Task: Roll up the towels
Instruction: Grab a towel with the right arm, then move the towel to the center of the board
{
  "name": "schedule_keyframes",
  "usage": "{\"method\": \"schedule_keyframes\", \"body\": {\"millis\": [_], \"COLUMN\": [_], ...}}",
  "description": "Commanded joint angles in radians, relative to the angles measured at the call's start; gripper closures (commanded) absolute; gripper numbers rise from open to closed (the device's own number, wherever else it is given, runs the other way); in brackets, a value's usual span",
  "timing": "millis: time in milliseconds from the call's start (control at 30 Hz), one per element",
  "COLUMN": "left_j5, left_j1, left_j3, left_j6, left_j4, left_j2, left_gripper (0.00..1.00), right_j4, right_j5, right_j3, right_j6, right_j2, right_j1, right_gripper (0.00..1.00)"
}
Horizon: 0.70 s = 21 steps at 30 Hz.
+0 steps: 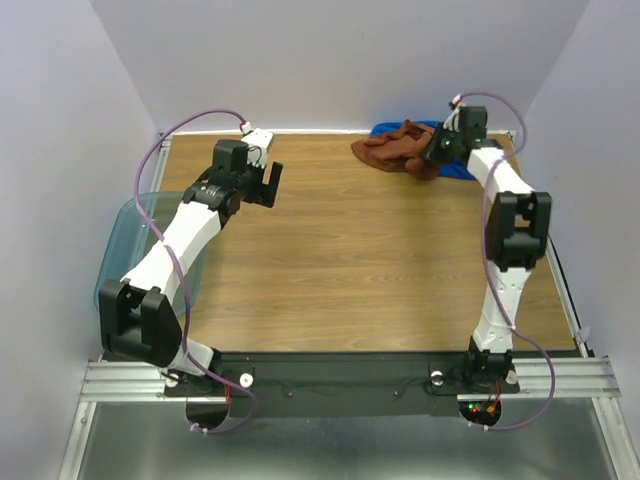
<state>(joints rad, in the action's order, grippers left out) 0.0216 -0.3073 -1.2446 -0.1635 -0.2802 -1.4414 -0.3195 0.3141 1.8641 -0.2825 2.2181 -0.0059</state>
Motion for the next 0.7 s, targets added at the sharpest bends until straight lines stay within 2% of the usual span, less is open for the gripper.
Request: {"method": "schedule_keyframes", "body": {"millis": [0, 200, 300, 367, 400, 500, 567, 667], "left_j5": [0.017, 0.017, 0.012, 0.002, -0.006, -0.017, -0.069, -0.138], "left_j1": [0.005, 0.007, 0.007, 0.007, 0.007, 0.007, 0.007, 0.007], "left_j3": [-0.059, -0.059, -0.05, -0.036, -0.017, 0.014, 0.023, 0.008], "left_j6": [0.024, 0.018, 0.004, -0.011, -0.025, -0.044, -0.041, -0.019], "left_j4": [-0.014, -0.036, -0.045, -0.045, -0.04, -0.031, -0.024, -0.019], "left_j2": [0.076, 0.142, 0.17, 0.183, 0.194, 0.202, 0.2, 0.177], "left_gripper": [0.01, 0.01, 0.01, 0.01, 0.01, 0.01, 0.01, 0.01], "right_j4": [0.022, -0.166, -0.309, -0.452, -0.49, -0.619, -0.651, -0.655], "right_j5": [0.196, 0.295, 0.4, 0.459, 0.473, 0.467, 0.477, 0.549], "right_j3": [-0.025, -0.18, -0.313, -0.376, -0.446, -0.514, -0.5, -0.396], "right_j6": [0.095, 0.228, 0.351, 0.501, 0.543, 0.684, 0.7, 0.66], "right_j2": [-0.312, -0.544, -0.636, -0.679, -0.716, -0.752, -0.752, -0.717], "right_j1": [0.004, 0.003, 0.003, 0.004, 0.004, 0.003, 0.004, 0.038], "right_gripper": [0.99, 0.99, 1.0, 1.0, 0.99, 0.99, 0.99, 0.99]}}
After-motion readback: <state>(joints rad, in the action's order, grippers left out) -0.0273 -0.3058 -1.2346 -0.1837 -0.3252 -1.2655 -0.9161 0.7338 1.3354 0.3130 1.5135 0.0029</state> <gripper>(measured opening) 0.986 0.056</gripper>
